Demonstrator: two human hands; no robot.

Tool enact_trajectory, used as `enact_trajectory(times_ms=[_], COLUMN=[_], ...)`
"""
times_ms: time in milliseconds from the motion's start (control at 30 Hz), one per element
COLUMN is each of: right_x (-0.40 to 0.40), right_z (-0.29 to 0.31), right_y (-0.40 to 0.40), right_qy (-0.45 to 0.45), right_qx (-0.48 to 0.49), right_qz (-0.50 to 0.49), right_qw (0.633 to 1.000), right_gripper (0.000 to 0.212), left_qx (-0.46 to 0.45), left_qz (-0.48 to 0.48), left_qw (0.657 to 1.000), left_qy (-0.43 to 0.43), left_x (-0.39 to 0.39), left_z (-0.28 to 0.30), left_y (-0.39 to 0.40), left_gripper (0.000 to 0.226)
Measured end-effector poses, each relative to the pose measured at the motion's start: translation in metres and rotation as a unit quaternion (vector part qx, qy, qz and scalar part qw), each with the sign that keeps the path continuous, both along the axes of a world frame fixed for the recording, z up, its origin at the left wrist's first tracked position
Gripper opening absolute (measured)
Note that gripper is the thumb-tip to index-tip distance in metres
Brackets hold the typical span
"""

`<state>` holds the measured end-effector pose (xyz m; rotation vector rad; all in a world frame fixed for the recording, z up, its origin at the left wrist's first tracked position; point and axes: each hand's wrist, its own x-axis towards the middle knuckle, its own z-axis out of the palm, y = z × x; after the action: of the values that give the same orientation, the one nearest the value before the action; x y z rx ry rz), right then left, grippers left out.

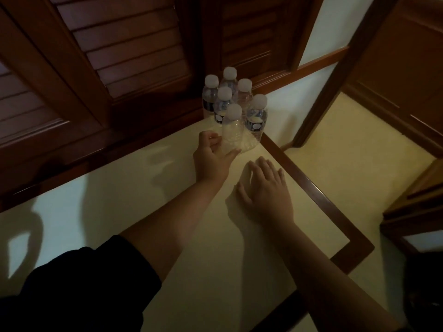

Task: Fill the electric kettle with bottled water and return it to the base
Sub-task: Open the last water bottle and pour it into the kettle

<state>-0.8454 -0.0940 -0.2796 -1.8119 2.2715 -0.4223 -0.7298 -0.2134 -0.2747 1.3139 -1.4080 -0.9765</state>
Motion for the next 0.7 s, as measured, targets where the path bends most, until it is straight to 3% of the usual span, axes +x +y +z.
enact_trajectory(times_ms=[367,567,633,700], right_x=[0.000,0.000,0.005,0.019], right_z=[-0.007,-0.003,0.004,0.014], right_y=[-0.001,0.001,0.009,0.024], right_qy=[0.007,-0.012,-0.043,-0.131], right_qx=[-0.015,-0.006,-0.014,-0.048], right_qz=[-0.006,-0.010,-0.017,-0.030], right_qw=[1.000,1.000,0.999,0.990], right_gripper=[0.076,0.069,0.057,0.044], left_qx=[0.008,0.054,0.053,0.059], left_qz=[-0.009,-0.078,-0.076,-0.068], left_qw=[0.999,0.995,0.995,0.995], left_qy=[-0.032,-0.040,-0.041,-0.041], left_x=[-0.004,0.016,0.040,0.074], left_z=[-0.010,0.010,0.017,0.026], left_y=[-0.006,0.015,0.031,0.049], left_gripper=[0.071,0.098,0.099,0.090])
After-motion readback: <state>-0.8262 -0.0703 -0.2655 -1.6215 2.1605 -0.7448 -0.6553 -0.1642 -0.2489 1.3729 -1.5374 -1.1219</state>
